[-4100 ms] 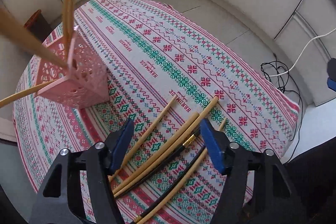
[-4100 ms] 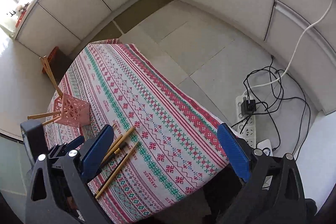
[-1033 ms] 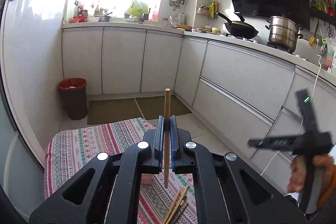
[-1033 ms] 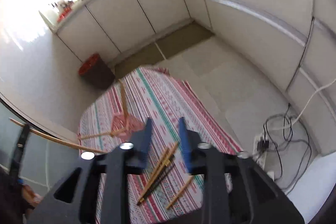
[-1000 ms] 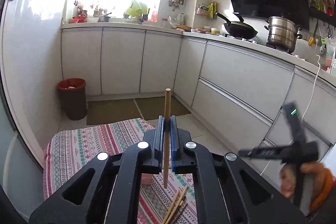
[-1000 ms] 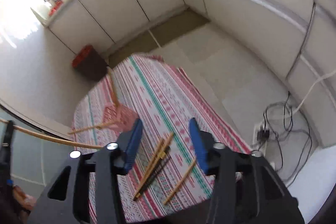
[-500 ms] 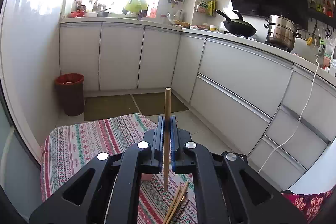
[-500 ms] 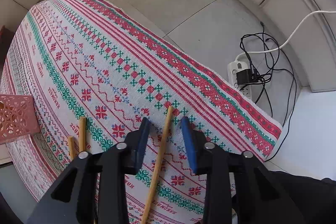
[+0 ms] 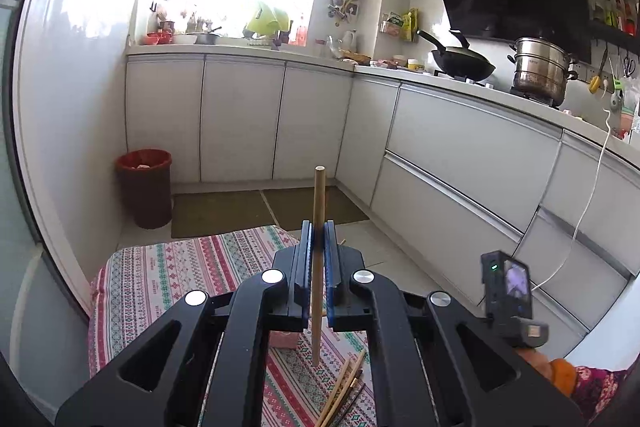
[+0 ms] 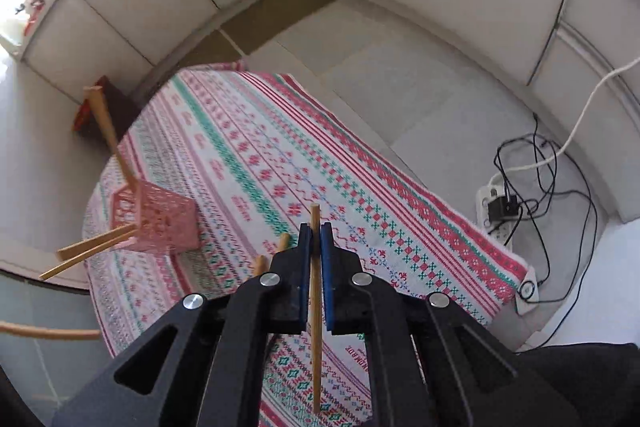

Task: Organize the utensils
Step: 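Lower both held chopsticks into the pink basket and open both tools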

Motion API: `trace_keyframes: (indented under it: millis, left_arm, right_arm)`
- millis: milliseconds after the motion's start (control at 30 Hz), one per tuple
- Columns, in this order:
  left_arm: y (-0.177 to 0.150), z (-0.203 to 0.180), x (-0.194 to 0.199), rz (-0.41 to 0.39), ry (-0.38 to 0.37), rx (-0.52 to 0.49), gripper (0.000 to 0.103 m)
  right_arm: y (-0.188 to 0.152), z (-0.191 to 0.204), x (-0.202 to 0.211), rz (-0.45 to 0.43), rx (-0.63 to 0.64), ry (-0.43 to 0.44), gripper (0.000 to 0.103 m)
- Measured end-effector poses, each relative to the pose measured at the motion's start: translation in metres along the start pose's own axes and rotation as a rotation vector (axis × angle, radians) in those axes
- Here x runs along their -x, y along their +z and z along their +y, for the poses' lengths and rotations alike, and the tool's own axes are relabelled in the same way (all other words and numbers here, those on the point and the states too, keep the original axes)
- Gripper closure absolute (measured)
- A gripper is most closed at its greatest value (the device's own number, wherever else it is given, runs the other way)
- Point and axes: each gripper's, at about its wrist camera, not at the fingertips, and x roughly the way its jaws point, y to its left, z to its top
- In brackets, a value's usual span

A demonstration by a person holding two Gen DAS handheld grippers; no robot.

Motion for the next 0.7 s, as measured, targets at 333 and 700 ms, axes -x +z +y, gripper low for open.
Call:
trace_keyframes:
  millis: [333, 700]
  left_arm:
    - [0.031, -0.002, -0.012, -0.046, 0.053, 0.019, 0.098]
    - [0.051, 0.023, -0.085, -0.021, 0.141, 0.062, 0.098]
  right_arm:
    - [0.053, 0.049, 0.143, -0.315, 0.15, 0.151, 0.098]
    - [0.098, 0.124, 0.187, -0.396, 0.274, 0.304, 0.098]
